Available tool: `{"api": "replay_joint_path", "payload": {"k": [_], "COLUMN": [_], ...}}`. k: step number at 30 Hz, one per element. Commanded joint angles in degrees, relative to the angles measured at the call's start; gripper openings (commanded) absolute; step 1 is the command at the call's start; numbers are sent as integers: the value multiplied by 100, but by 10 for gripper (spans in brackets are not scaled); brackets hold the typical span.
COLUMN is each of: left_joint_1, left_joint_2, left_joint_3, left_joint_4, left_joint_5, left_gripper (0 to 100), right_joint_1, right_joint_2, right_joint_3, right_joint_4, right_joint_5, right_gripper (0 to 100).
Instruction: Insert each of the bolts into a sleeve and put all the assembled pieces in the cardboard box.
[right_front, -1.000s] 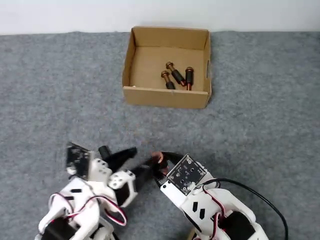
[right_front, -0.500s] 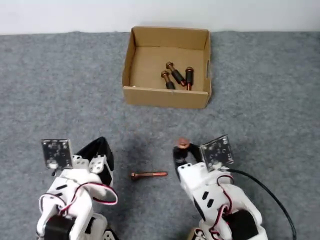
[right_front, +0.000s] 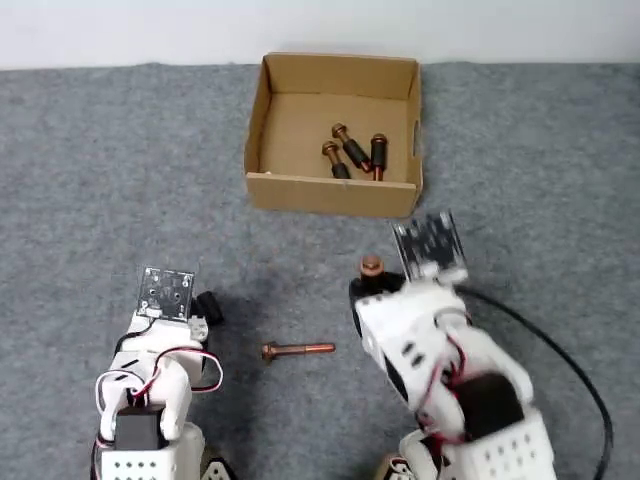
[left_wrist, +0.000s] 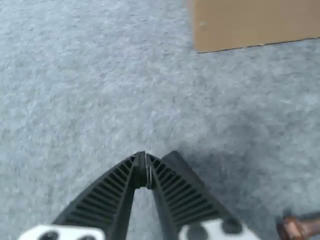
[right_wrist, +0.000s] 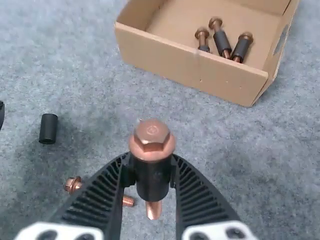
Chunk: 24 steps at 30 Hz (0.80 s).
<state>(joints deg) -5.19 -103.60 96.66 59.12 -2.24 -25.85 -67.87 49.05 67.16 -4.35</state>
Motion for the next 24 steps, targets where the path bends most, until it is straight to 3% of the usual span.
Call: {"api": "replay_joint_path", "payload": {"k": [1, 17, 24], "left_joint_1": [-26, -44, -44], "left_joint_2": [-53, -44, -44], "left_joint_3": [-31, -22, -22], "left_joint_4": [79, 519, 519], "left_joint_5": [-70, -79, -79], "left_gripper": [5, 5, 5], "right_joint_1": [215, 866, 875], "right_joint_2": [1007, 4892, 6870], "right_joint_3": [-949, -2980, -4404], "right_joint_4": [-637, -3618, -3969], "right_joint_5": [-62, -18, -44], "right_gripper": [8, 8, 8]}}
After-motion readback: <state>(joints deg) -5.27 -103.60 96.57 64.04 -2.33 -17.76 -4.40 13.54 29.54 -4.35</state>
